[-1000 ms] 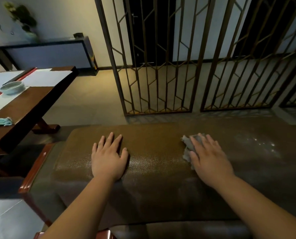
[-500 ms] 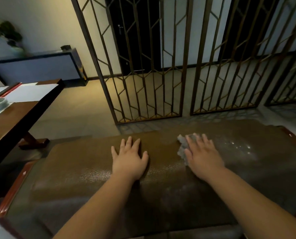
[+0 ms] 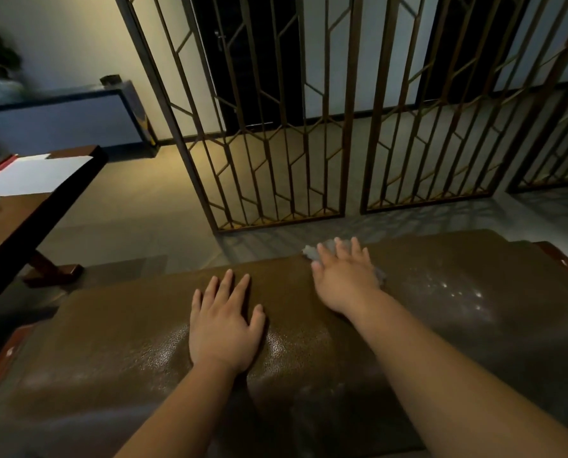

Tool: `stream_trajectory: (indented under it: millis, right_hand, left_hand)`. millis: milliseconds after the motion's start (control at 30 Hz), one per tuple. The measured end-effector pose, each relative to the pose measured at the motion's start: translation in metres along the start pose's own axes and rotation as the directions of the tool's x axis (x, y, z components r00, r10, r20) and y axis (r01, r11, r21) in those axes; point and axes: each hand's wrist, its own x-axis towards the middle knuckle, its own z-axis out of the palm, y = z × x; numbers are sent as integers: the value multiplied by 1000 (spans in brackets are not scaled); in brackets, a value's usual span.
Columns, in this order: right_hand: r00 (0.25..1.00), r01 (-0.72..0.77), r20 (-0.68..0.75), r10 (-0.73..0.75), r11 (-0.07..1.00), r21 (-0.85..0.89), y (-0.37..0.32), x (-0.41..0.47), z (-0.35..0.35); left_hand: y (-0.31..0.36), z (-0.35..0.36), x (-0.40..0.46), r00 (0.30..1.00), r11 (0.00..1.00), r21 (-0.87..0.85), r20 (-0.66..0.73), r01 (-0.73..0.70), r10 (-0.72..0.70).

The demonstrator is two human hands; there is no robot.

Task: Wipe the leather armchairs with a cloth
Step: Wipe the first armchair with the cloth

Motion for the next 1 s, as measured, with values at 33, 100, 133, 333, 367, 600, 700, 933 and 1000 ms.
stream_trajectory:
  millis: [33, 100, 133, 333, 367, 600, 700, 933, 1000]
  right_hand:
    - [999, 37, 6, -37, 999, 3, -17, 4, 4]
    - [971, 238, 7, -238, 971, -20, -52, -2, 19]
    - [943, 331, 14, -331, 943, -34, -64, -6, 25]
    - [990, 144, 19, -143, 988, -62, 27, 15, -8]
    - [1000, 24, -6, -24, 999, -46, 50, 15, -12]
    - [986, 155, -58, -158, 987, -42, -13, -33, 20]
    - [932, 355, -58, -359, 932, -70, -22, -63, 31]
    - [989, 28, -139, -41, 995, -93, 92, -88, 5]
    - [991, -47, -128, 39, 997, -63, 93, -99, 6]
  left_hand:
    - [0, 0, 0, 1000, 1000, 3, -5, -1, 1]
    - [-1, 2, -1, 1000, 1000, 12, -5, -12, 12]
    - [-1, 2, -2, 1000, 1000, 15, -4, -19, 19]
    - [-2, -2, 0, 1000, 1000, 12, 0, -17, 17]
    - [-1, -2, 0, 1000, 1000, 7, -2, -15, 15]
    - [4, -6, -1, 1000, 1000, 3, -6, -8, 8]
    - [3, -6, -2, 1000, 1000, -3, -2, -15, 15]
    - [2, -3, 2, 1000, 1000, 11, 15, -15, 15]
    - [2, -3, 5, 999, 1000, 15, 28, -24, 24]
